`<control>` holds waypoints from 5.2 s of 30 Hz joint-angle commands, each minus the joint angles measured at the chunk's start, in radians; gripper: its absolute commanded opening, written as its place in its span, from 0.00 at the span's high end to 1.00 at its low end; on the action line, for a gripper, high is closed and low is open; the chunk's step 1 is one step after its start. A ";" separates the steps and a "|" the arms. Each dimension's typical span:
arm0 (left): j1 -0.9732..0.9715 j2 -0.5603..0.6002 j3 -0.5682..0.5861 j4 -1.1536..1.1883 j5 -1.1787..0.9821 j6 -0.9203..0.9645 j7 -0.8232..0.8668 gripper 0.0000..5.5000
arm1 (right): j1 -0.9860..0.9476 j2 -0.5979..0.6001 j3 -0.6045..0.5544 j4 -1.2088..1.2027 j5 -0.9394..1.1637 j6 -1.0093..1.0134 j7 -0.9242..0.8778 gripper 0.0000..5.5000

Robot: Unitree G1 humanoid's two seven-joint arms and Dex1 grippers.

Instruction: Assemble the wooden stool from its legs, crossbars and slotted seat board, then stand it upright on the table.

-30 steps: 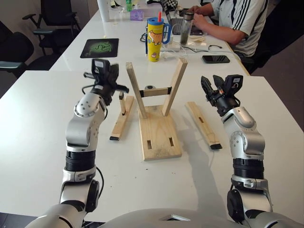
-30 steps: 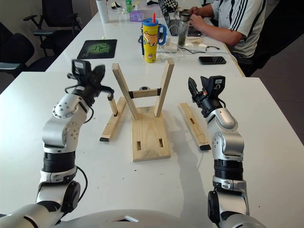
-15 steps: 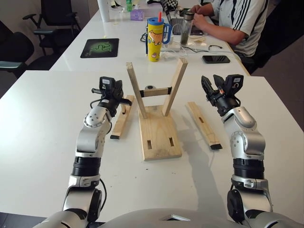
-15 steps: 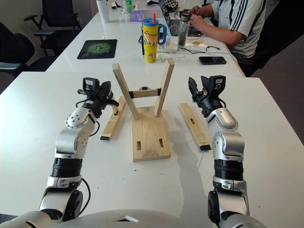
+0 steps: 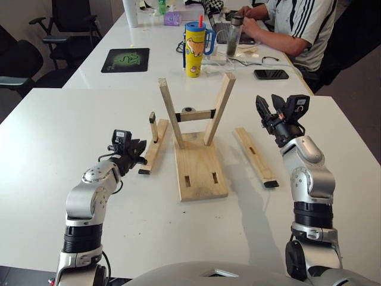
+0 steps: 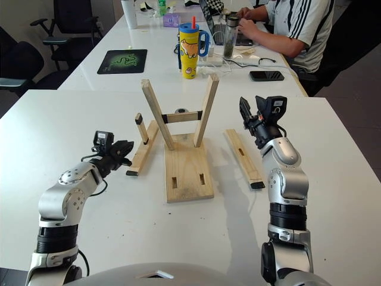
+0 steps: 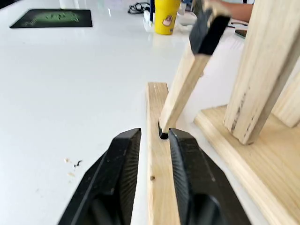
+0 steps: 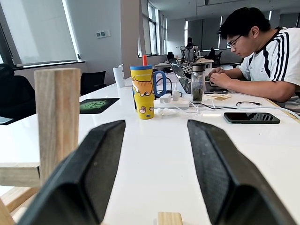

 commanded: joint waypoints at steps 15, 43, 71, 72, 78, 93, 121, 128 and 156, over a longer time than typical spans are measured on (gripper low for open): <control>-0.087 -0.012 -0.131 0.264 0.110 -0.070 -0.013 0.31 | 0.001 0.011 0.002 -0.013 0.001 0.012 -0.009 0.56; -0.153 -0.053 -0.123 0.519 0.204 -0.299 -0.006 0.63 | -0.022 0.007 0.010 0.012 -0.002 0.001 0.005 0.56; -0.300 0.056 -0.049 -0.131 -0.054 -0.510 -0.189 0.63 | -0.570 0.075 -0.225 0.018 1.139 0.677 -0.476 0.19; -0.299 0.057 -0.063 -0.128 -0.050 -0.509 -0.201 0.63 | -0.571 0.065 -0.216 0.024 1.165 0.683 -0.484 0.18; -0.295 0.057 -0.108 -0.128 -0.045 -0.492 -0.243 0.63 | -0.578 0.044 -0.163 0.032 1.225 0.674 -0.495 0.17; -0.270 0.080 -0.184 -0.130 0.025 -0.493 -0.288 0.63 | -0.566 0.030 -0.089 0.023 1.282 0.609 -0.544 0.43; -0.228 0.052 -0.143 -0.127 -0.013 -0.458 -0.264 0.52 | -0.509 -0.019 -0.070 0.026 1.083 0.535 -0.466 0.81; -0.031 0.141 -0.165 -0.199 -0.079 -0.333 -0.341 0.35 | -0.421 -0.075 -0.115 -0.019 1.024 0.539 -0.453 0.81; -0.076 0.014 -0.424 0.363 0.227 -0.571 -0.312 0.34 | -0.259 -0.100 -0.121 -0.093 0.954 0.534 -0.363 0.81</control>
